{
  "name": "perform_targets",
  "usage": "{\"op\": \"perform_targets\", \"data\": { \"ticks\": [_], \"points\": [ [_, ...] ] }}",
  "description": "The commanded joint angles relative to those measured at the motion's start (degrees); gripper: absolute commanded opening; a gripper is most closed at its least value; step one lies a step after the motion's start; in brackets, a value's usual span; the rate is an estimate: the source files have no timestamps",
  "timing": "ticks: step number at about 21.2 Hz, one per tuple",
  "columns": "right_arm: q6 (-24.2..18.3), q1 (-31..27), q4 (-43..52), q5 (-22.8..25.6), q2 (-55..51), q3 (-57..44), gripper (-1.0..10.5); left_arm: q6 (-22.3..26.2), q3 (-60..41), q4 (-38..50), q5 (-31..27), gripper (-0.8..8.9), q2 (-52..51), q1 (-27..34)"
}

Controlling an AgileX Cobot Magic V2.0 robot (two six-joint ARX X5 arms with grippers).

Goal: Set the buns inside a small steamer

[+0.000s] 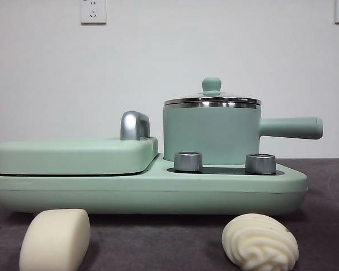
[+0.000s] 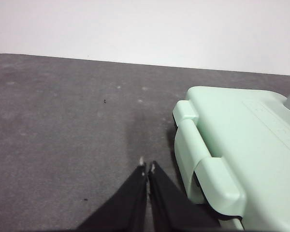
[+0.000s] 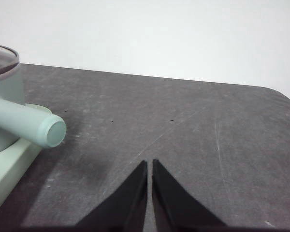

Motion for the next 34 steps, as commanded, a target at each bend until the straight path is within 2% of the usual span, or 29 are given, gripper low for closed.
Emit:
{"op": "perform_targets", "data": {
  "ticks": [1, 4, 8, 12, 18, 22, 27, 34],
  "points": [
    [0.66, -0.02, 1.07, 0.02, -0.09, -0.24, 0.2, -0.28, -1.09, 0.81, -0.13, 0.08, -0.07, -0.02],
    [0.72, -0.02, 1.22, -0.02, -0.09, -0.24, 0.2, -2.40, -1.09, 1.84, -0.13, 0.08, -0.07, -0.02],
    [4.20, -0.02, 1.40, -0.87, -0.09, -0.24, 0.2, -10.71, -1.05, 3.32, -0.07, 0.08, -0.07, -0.04],
    [12.85, -0.02, 1.77, -1.70, -0.09, -0.20, 0.2, -20.61, -1.05, 4.04, 0.20, 0.08, -0.07, -0.04],
    [25.51, -0.02, 5.75, -3.63, -0.09, -0.11, 0.2, -31.58, -1.05, 6.88, 0.20, 0.08, -0.07, -0.04],
    [29.49, -0.02, 8.41, -5.27, -0.09, 0.92, 0.2, -31.98, -1.05, 12.72, 0.22, 0.08, -0.07, -0.09],
    [29.77, -0.02, 7.91, -7.96, -0.04, 5.46, 0.1, -32.00, 0.44, 18.78, 0.22, 0.09, -0.04, -0.11],
    [28.70, -0.02, -0.87, -8.48, 2.25, 15.80, 0.1, -30.99, 7.96, 14.88, 0.22, 0.10, 2.23, -0.13]
  ]
}}
